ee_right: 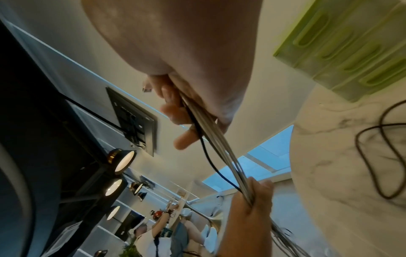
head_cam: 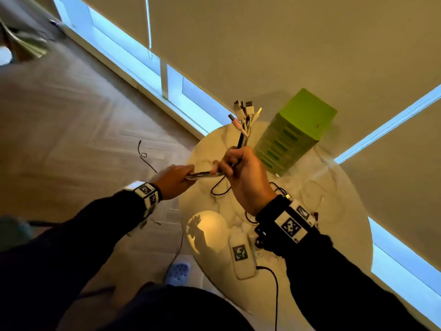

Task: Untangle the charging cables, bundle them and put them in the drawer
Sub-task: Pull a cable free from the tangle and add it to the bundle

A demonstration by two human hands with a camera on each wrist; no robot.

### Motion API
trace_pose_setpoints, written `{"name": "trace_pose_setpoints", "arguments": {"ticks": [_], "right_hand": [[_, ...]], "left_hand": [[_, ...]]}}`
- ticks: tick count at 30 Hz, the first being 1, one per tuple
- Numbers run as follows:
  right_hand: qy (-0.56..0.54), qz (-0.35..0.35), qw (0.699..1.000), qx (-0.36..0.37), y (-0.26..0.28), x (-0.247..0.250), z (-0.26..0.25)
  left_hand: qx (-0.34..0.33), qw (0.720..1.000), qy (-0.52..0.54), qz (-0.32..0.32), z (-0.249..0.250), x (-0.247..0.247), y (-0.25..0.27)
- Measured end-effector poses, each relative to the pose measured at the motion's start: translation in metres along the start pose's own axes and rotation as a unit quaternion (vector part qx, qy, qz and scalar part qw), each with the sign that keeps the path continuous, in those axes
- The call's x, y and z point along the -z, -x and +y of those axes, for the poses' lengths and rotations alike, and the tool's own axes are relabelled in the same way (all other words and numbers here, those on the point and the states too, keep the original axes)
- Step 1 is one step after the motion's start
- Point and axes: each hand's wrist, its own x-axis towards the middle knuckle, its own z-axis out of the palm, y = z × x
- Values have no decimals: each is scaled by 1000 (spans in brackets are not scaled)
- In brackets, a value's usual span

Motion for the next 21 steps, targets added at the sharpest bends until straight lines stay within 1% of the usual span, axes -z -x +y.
{"name": "trace_pose_setpoints", "arguments": {"ticks": [3,5,6,7,9,10,11,15,17,19,21], "right_hand": [[-2,50,998,-22,-2,18,19],[37,64,997,-30,0,33,25],[57,68,996,-33,2,41,26],[70,70,994,-36,4,50,27],[85,74,993,-44,8,64,26],[84,76,992,-48,11,71,26],[79,72,993,-51,14,76,25],[60,63,994,-62,27,92,27],[55,56,995,-68,34,98,28],[64,47,994,-72,41,105,26],[52,42,995,-74,48,115,22]], "left_hand": [[2,989,84,-119,9,-43,21],[3,975,109,-196,16,-53,29],[9,966,135,-219,21,-52,31],[17,955,186,-231,27,-49,32],[41,923,320,-209,41,-37,29],[45,905,373,-197,51,-32,24],[39,893,405,-191,63,-28,19],[-61,888,403,-212,131,-17,-5],[-69,873,441,-195,158,-18,-19],[-67,857,482,-169,174,-21,-32],[-68,852,489,-176,188,-24,-41]]}}
